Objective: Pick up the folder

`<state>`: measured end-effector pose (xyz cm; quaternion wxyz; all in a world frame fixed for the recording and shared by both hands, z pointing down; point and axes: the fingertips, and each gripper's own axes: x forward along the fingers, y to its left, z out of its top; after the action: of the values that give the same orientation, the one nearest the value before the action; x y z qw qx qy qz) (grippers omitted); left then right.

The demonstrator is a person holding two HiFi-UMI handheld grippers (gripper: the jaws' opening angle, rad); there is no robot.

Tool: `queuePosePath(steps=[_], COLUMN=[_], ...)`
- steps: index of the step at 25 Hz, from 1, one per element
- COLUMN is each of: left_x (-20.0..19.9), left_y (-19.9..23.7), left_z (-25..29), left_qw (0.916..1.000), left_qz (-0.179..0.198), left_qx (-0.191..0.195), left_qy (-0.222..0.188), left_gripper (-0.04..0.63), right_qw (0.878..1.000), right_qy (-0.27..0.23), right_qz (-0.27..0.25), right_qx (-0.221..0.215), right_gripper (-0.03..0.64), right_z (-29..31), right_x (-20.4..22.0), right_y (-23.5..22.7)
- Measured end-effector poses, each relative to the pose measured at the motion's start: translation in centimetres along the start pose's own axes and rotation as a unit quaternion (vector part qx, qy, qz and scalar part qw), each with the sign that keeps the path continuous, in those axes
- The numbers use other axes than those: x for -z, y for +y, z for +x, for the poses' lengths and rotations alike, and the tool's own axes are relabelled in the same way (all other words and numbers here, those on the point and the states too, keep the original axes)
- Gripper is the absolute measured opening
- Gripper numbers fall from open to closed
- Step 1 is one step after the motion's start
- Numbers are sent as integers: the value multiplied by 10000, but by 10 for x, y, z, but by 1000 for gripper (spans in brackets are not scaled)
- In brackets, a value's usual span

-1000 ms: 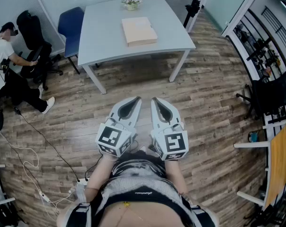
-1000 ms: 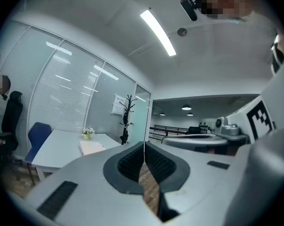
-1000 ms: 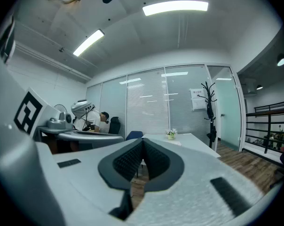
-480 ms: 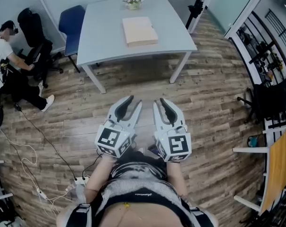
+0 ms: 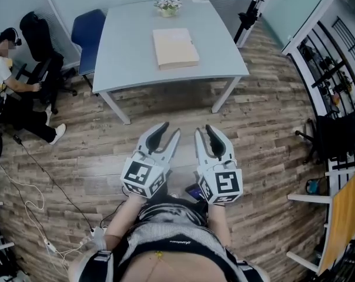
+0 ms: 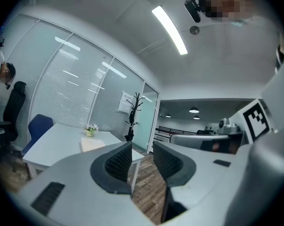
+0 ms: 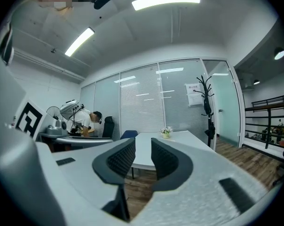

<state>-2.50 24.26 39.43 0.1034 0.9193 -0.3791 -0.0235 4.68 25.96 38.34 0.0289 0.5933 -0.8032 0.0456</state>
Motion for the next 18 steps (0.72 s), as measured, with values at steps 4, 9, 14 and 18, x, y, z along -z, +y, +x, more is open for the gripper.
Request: queuePosePath(steps=[4, 9, 14, 18], left_x=[-7, -24, -33, -34], left_y=[41, 92, 133, 158], left_z=[44, 100, 142, 167], left_qw=[9999, 9997, 9991, 9987], left_qz=[-49, -57, -66, -114], left_qx=[99, 237, 394, 466], left_qy=[-14, 40, 142, 190], left_gripper=[113, 112, 112, 112], right_qw=[10000, 9999, 9995, 9993], right_qy=[-32, -19, -5, 14], right_qz=[9, 69, 132, 179], right_qx=[32, 152, 279, 338], right_gripper=[106, 106, 106, 106], right_z=[55, 122, 180, 215], right_x=[-6, -16, -21, -23], right_y=[-15, -35, -50, -60])
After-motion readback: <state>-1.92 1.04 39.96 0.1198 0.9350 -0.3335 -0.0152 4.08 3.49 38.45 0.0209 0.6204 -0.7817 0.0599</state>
